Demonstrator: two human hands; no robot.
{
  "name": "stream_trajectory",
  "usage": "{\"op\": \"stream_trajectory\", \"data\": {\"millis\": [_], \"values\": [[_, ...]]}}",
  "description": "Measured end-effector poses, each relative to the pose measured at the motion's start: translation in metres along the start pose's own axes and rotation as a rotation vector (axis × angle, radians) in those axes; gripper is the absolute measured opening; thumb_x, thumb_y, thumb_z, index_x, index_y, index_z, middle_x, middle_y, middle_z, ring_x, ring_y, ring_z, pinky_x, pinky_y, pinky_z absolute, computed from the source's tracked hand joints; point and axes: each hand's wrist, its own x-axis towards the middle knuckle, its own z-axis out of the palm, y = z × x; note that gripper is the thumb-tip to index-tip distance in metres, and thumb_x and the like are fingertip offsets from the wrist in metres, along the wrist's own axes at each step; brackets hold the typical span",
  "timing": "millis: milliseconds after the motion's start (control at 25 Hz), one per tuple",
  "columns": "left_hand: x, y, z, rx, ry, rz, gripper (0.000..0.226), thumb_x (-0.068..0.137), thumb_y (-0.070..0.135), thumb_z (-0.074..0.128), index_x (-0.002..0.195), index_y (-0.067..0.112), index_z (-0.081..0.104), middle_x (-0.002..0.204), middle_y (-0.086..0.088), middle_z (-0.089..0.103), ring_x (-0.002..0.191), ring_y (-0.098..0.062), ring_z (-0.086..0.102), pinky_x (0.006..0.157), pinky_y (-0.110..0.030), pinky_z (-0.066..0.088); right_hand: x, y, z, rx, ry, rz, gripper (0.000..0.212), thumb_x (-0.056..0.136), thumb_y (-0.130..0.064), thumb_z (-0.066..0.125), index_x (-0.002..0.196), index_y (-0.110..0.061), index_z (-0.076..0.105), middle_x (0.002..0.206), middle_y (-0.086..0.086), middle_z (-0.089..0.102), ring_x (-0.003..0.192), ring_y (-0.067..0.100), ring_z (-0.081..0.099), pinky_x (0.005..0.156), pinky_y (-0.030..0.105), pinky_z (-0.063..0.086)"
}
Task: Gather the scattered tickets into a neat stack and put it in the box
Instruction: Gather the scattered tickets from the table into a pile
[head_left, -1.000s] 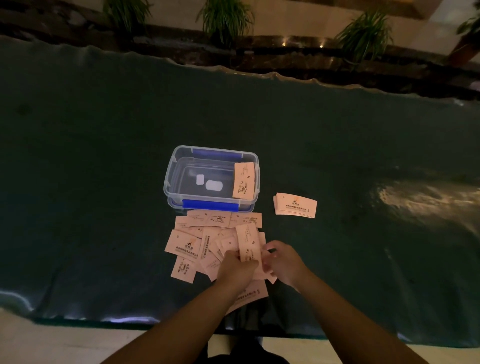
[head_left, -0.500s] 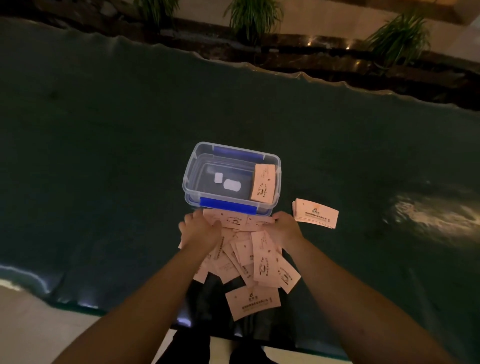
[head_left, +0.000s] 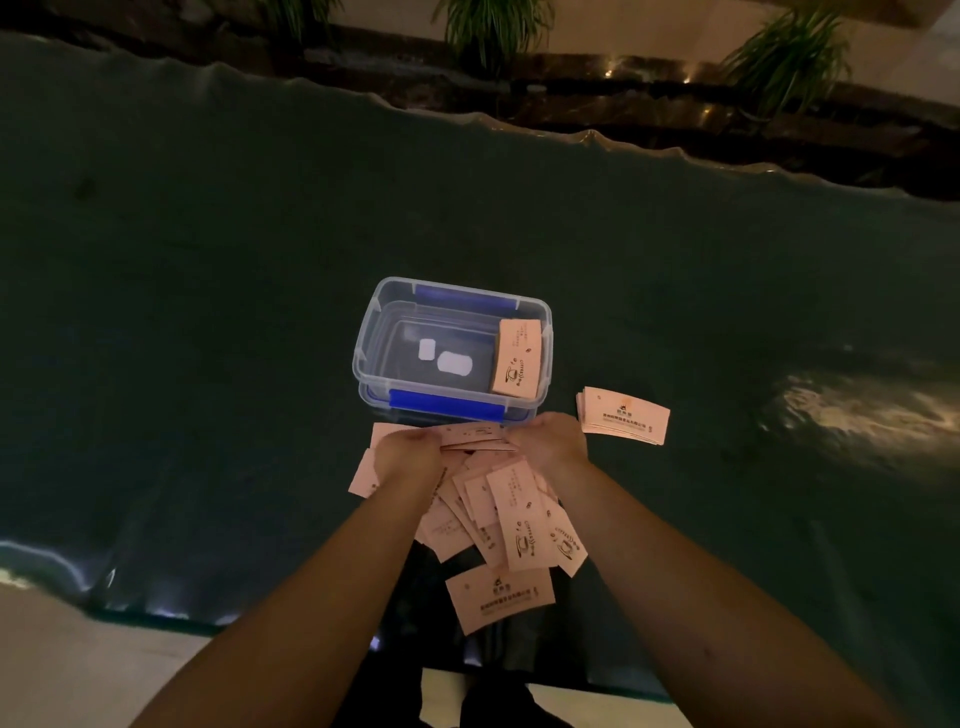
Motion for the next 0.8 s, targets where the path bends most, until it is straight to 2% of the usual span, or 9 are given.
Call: {"op": "stream_trajectory", "data": {"millis": [80,160,240,400,520,600,640,720,800], "values": [[0.001,0.002,-0.001,-0.125,0.028,-0.045,0.017,0.099,0.013,0.064,0.084,0.02,0.065,0.101,-0.005,0.073,0.073,-0.015,0.065,0.067,-0.028,0.055,-0.003,-0.002,0.002,0.011,-0.029,-0.037,0.023,0.085,-0.033,0.087,0.101,-0.023,0.073,0.096,0.0,0.078,0.082,0.015,0.076,0.065,0.03,0.058],[-0.002,-0.001,-0.002,-0.211,0.021,-0.117,0.008,0.098,0.011,0.066,0.103,0.017,0.065,0.105,-0.008,0.073,0.082,-0.022,0.071,0.067,-0.035,0.06,-0.008,-0.001,-0.006,0.018,-0.112,-0.04,0.02,0.087,-0.027,0.085,0.103,-0.021,0.074,0.099,0.001,0.08,0.083,0.013,0.077,0.069,0.03,0.06],[-0.011,-0.01,-0.002,-0.236,-0.055,-0.136,0.03,0.094,0.013,0.071,0.119,0.024,0.058,0.102,-0.007,0.069,0.083,-0.024,0.073,0.057,-0.034,0.058,-0.019,0.009,-0.021,0.008,-0.195,0.007,0.014,0.089,-0.024,0.082,0.101,-0.022,0.076,0.098,0.002,0.081,0.077,0.01,0.072,0.065,0.026,0.056],[-0.033,-0.031,0.012,0.034,-0.196,0.047,0.05,0.092,0.016,0.073,0.136,0.031,0.053,0.106,0.01,0.064,0.079,-0.012,0.071,0.053,-0.024,0.054,-0.048,0.057,-0.045,-0.062,-0.219,0.053,0.016,0.093,-0.022,0.077,0.107,-0.025,0.07,0.102,0.003,0.076,0.082,0.016,0.071,0.063,0.028,0.054],[-0.053,-0.04,0.02,0.117,-0.241,0.158,0.045,0.093,0.019,0.071,0.132,0.032,0.052,0.121,0.009,0.056,0.087,-0.007,0.062,0.058,-0.023,0.047,-0.065,0.099,-0.044,-0.051,-0.163,0.06,0.014,0.094,-0.024,0.075,0.104,-0.022,0.066,0.102,0.001,0.076,0.079,0.011,0.072,0.059,0.025,0.054],[-0.068,-0.046,0.021,0.144,-0.216,0.169,0.035,0.092,0.022,0.072,0.118,0.031,0.05,0.116,0.009,0.055,0.086,-0.006,0.059,0.059,-0.022,0.045,-0.067,0.119,-0.04,-0.222,-0.082,-0.027,0.02,0.092,-0.033,0.075,0.104,-0.022,0.065,0.107,-0.001,0.073,0.083,0.008,0.07,0.059,0.022,0.053],[-0.075,-0.05,0.022,0.143,-0.224,0.129,0.028,0.092,0.024,0.072,0.111,0.027,0.052,0.111,0.008,0.059,0.086,-0.006,0.06,0.059,-0.022,0.045,-0.066,0.126,-0.037,-0.309,-0.028,-0.077,0.03,0.089,-0.04,0.075,0.11,-0.022,0.064,0.112,0.0,0.07,0.091,0.01,0.069,0.063,0.024,0.056],[-0.09,-0.052,0.025,0.117,-0.318,0.02,0.018,0.092,0.027,0.071,0.107,0.022,0.06,0.102,0.006,0.069,0.086,-0.007,0.064,0.061,-0.024,0.046,-0.064,0.129,-0.033,-0.383,0.065,-0.155,0.061,0.085,-0.053,0.077,0.134,-0.021,0.059,0.133,0.004,0.06,0.121,0.02,0.061,0.09,0.036,0.06],[-0.1,-0.05,0.032,0.093,-0.419,0.023,0.016,0.095,0.026,0.067,0.111,0.023,0.069,0.105,0.003,0.075,0.094,-0.011,0.069,0.068,-0.026,0.051,-0.06,0.123,-0.031,-0.408,0.068,-0.207,0.083,0.084,-0.061,0.076,0.152,-0.022,0.048,0.152,0.003,0.05,0.141,0.024,0.047,0.108,0.045,0.049]]}}
